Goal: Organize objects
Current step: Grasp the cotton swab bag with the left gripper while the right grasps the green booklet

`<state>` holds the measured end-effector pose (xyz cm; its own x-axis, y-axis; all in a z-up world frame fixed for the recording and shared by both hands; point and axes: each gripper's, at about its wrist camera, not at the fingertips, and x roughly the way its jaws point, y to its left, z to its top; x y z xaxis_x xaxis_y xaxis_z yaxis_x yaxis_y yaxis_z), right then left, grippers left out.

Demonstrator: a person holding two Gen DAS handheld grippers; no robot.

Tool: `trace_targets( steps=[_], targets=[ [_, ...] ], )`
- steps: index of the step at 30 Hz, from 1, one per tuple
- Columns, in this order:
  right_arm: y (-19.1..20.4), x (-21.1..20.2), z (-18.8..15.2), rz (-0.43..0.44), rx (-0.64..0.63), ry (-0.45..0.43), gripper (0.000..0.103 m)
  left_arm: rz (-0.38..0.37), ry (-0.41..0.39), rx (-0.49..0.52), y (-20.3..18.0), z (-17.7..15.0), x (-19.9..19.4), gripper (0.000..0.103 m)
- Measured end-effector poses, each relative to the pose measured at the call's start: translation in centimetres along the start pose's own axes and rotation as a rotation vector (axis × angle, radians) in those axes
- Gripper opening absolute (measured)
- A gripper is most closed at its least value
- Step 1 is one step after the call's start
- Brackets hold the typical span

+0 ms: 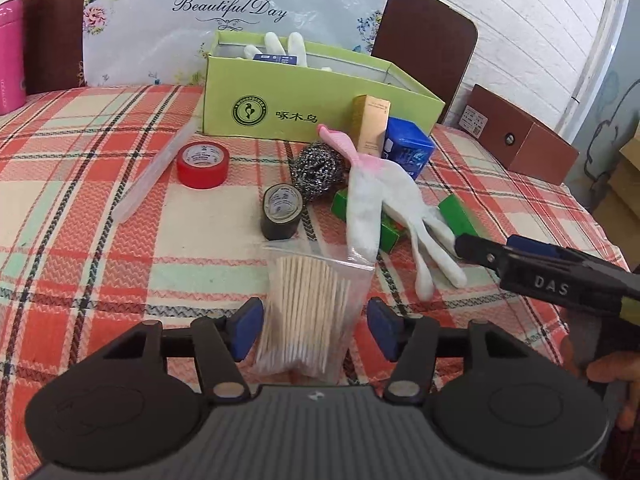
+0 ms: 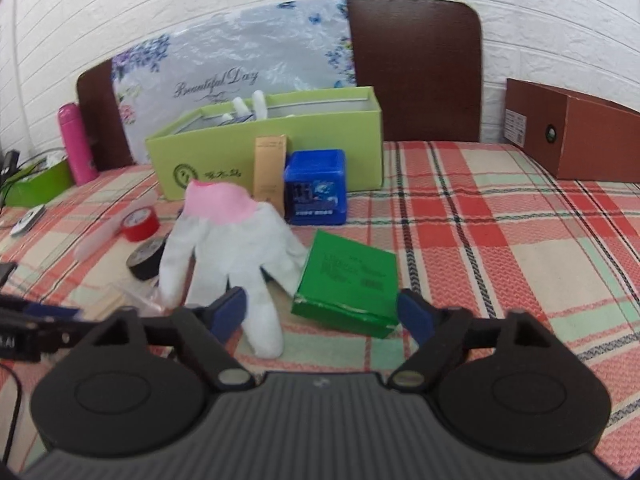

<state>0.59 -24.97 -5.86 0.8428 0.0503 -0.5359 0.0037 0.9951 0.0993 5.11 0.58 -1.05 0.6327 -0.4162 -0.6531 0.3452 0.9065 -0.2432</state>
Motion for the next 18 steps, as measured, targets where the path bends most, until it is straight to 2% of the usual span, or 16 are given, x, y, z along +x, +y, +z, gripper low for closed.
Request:
trace_targets(
  steps=[1,4,7,8,9,10,11,14,18],
  targets=[
    [0.0,0.4,0.1,-0.012,0.0,-0.002,0.095,0.005,0.001,0.008,-0.2,0.0,0.1,0.06],
    [-0.2,1.7,0.3,-0.048,0.003,-0.005,0.094,0.019,-0.007,0.036,-0.5,-0.3,0.2,0.06],
    [-1.6,2.5,0.3,-0.035,0.108,0.022,0.093,0.017,-0.012,0.049,-0.6,-0.3,0.4,0.059],
    [-2.1,2.8,0.2,-0.02,0.152,0.032,0.092,0.024,-0.013,0.055,-0.6,-0.3,0.4,0.054],
    [-2.4,3.0,0.2,-0.014,0.169,0.034,0.088,0.03,-0.013,0.065,-0.8,-0.3,0.5,0.051],
    [-2.5,3.1,0.1,-0.015,0.167,0.03,0.083,0.03,-0.012,0.076,-0.9,-0.2,0.5,0.041],
    [-2.5,3.1,0.1,-0.013,0.163,0.029,0.065,0.025,-0.01,0.085,-1.0,-0.3,0.6,0.033],
    [-2.6,2.9,0.1,0.026,0.17,0.028,0.062,0.011,-0.008,0.094,-0.9,-0.3,0.5,0.027],
    [-2.4,1.6,0.0,0.065,0.171,0.014,0.061,-0.038,0.006,0.092,-1.0,-0.2,-0.1,0.025]
  ],
)
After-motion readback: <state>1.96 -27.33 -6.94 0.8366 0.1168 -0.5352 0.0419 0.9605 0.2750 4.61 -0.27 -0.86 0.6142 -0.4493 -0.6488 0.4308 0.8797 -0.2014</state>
